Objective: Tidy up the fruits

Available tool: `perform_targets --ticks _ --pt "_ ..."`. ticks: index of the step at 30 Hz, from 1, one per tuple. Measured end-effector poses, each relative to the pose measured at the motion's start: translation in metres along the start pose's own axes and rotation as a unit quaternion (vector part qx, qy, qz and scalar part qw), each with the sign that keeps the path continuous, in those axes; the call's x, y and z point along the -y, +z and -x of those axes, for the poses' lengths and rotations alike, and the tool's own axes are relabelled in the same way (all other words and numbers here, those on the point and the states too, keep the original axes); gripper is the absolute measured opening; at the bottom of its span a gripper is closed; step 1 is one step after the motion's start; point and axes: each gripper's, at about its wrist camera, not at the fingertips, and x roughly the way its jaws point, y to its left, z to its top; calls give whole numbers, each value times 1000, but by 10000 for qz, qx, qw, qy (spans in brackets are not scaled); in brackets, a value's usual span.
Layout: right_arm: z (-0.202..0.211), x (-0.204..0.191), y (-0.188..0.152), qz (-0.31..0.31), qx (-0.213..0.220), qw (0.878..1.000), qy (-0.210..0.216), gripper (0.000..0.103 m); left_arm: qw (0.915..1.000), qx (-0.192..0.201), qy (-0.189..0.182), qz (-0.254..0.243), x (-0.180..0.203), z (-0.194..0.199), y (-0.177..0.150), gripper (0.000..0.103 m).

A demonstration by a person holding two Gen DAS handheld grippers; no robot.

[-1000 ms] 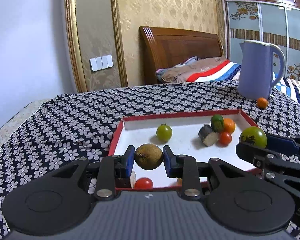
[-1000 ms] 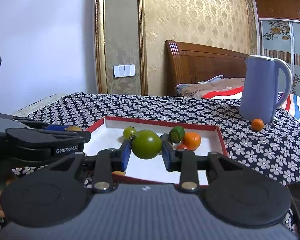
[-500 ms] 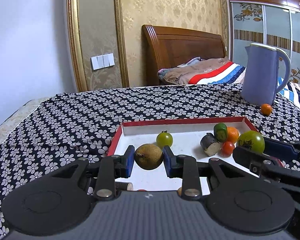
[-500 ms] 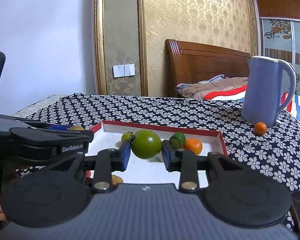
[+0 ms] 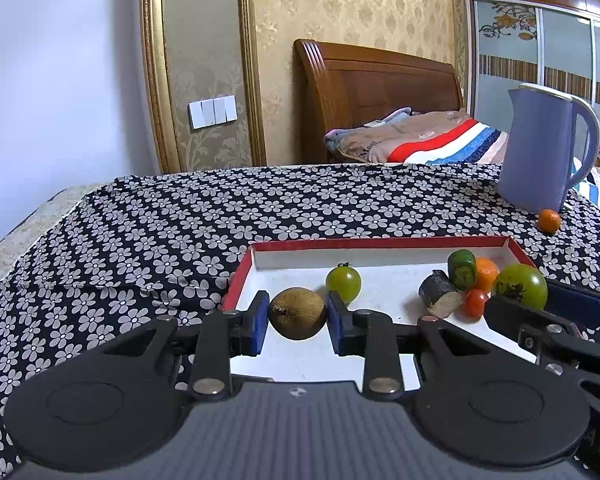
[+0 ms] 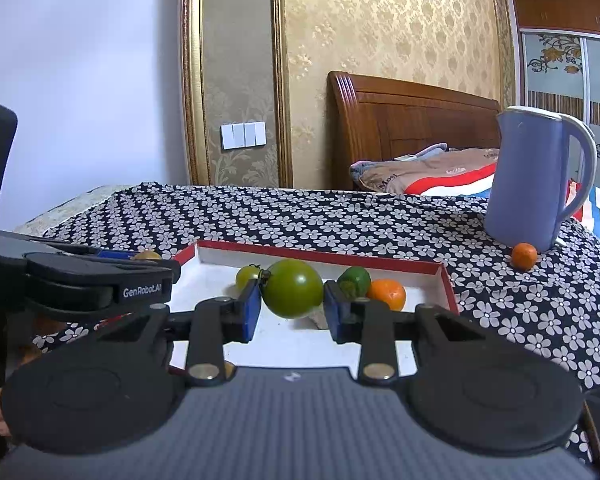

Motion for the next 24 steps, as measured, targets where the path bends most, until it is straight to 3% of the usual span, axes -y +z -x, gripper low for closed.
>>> perform_targets --ticks 24 --pt "-11 3 0 25 -116 9999 -53 32 9998 -204 5 -7 1 -18 -4 30"
